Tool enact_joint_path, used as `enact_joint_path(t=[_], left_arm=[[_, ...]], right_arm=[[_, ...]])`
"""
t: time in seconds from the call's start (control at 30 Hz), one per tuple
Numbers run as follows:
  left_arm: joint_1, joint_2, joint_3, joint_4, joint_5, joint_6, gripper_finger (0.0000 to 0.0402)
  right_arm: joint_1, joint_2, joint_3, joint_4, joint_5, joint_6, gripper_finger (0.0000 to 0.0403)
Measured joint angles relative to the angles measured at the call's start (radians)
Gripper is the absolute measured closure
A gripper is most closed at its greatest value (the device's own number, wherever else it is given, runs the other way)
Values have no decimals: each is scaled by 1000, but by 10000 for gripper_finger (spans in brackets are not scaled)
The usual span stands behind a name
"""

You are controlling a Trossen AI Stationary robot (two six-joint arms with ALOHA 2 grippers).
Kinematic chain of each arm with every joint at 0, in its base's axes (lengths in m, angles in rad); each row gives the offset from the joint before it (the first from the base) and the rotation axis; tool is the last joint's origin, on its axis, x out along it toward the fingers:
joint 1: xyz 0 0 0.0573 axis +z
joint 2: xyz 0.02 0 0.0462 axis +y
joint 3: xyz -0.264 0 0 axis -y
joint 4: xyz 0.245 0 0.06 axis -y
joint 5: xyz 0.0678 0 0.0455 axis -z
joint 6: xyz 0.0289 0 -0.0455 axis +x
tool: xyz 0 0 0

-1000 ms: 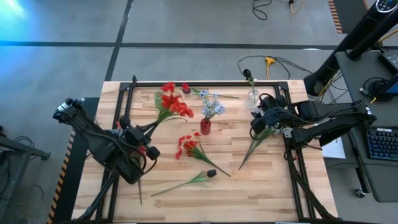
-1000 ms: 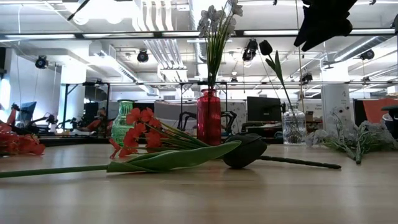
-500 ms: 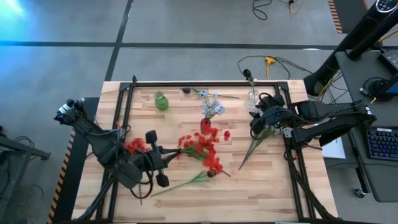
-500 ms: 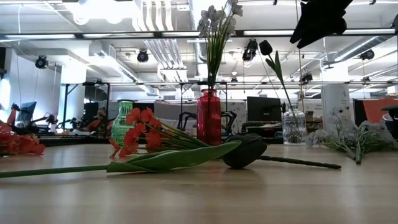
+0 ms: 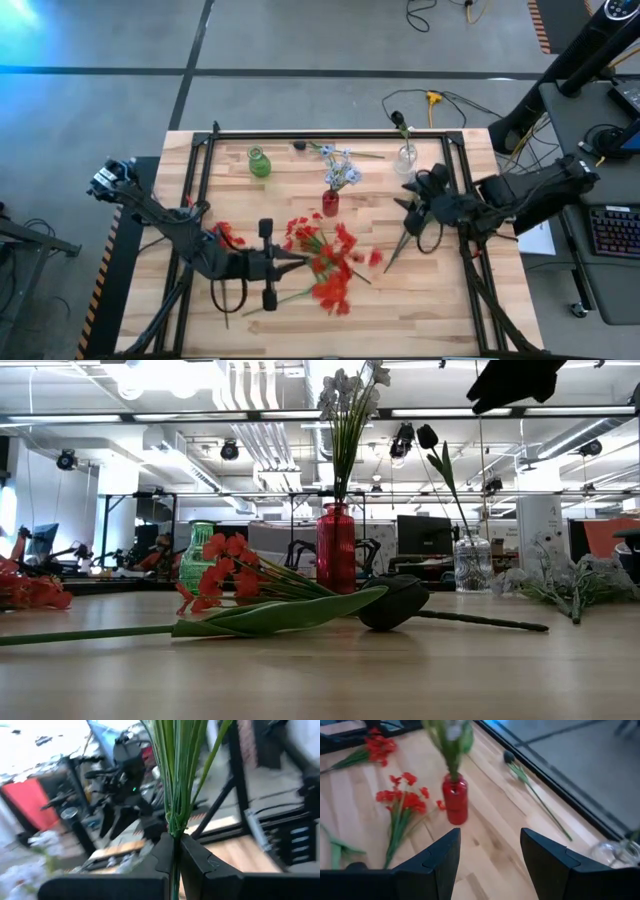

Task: Sort flowers into vase by color
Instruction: Put the middle red flowers into the green vase

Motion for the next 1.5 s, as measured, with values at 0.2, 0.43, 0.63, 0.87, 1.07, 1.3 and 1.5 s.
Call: enact_joint_path(t=[0.2,0.43,0.63,0.87,1.07,1.3,1.5], left_arm=[[2,0,-170,332,43,31,401],[2,0,-340,582,99,23,402],[19,0,-450,788,97,29,402],[100,0,-499,881,-139,54,401],[232,-2,-501,888,-269,91,401],[380,-10,-522,887,-306,89,401],[447,-98,-613,898,-254,79,401]], right_arm=[[158,3,-58,101,142,0,204],[292,25,-72,196,222,-24,204],[340,103,-72,396,238,-170,204],[342,162,-72,559,238,-293,204],[342,158,-72,565,239,-301,204],[342,156,-72,563,240,-301,204],[342,156,-72,561,240,-307,204]])
